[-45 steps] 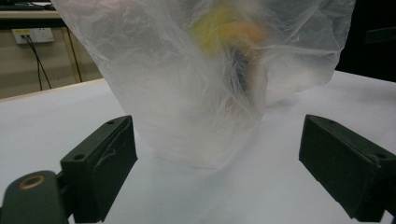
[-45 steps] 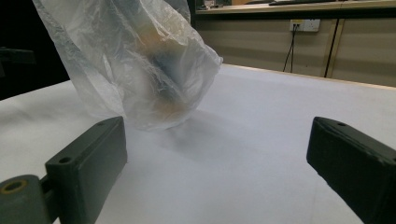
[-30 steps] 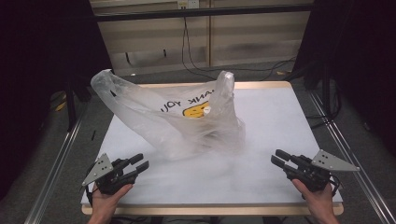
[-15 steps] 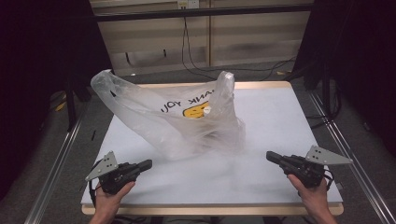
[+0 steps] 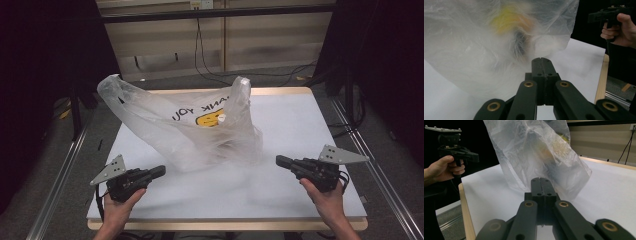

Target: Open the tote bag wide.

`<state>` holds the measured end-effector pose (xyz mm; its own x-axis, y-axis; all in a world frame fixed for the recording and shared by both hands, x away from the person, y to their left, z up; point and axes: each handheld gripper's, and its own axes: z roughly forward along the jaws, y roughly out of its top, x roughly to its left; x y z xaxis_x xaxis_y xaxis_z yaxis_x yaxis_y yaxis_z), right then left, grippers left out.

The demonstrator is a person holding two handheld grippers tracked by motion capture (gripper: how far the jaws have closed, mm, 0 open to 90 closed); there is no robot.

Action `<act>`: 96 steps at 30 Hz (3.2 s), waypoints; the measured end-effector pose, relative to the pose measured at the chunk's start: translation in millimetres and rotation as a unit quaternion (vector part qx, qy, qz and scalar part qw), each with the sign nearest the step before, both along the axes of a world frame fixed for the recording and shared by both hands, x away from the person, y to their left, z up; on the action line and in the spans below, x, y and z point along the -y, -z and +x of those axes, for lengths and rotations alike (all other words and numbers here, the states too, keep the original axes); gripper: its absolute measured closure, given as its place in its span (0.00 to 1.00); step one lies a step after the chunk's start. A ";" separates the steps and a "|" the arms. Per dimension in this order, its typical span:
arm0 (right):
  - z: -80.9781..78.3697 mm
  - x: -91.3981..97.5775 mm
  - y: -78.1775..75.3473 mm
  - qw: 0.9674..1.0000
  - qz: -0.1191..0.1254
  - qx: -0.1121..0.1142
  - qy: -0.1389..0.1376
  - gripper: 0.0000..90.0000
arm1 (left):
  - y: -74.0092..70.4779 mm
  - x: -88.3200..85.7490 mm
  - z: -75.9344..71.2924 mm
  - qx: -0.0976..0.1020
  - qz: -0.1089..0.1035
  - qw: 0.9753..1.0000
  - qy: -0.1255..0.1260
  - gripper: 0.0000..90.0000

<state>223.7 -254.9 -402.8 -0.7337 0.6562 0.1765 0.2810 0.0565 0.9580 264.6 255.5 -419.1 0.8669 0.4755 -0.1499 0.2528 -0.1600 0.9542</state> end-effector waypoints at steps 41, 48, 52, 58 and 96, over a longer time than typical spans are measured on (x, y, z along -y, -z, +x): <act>60.1 -48.5 -82.8 0.997 0.028 0.045 -0.052 1.00 | -110.6 39.3 28.2 0.102 -0.086 0.991 0.032 1.00; 66.4 -53.5 -95.3 0.996 0.036 0.055 -0.056 1.00 | -122.8 62.3 44.4 0.113 -0.097 0.988 0.032 1.00; 68.4 -55.3 -102.9 0.996 0.039 0.062 -0.056 1.00 | -128.4 69.7 50.9 0.111 -0.096 0.989 0.033 1.00; 72.6 -65.5 -113.8 0.994 0.039 0.071 -0.069 1.00 | -120.0 91.5 62.3 0.097 -0.085 0.991 0.039 1.00; 100.7 -74.7 -118.3 0.994 0.040 0.052 -0.088 1.00 | -53.2 169.6 88.0 0.025 -0.003 0.995 0.098 1.00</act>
<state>324.4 -180.2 -284.5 -0.8533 0.5024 0.1398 0.1723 0.0185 0.9849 352.6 85.9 -365.8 0.9493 0.2958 -0.1068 0.1696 -0.1957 0.9659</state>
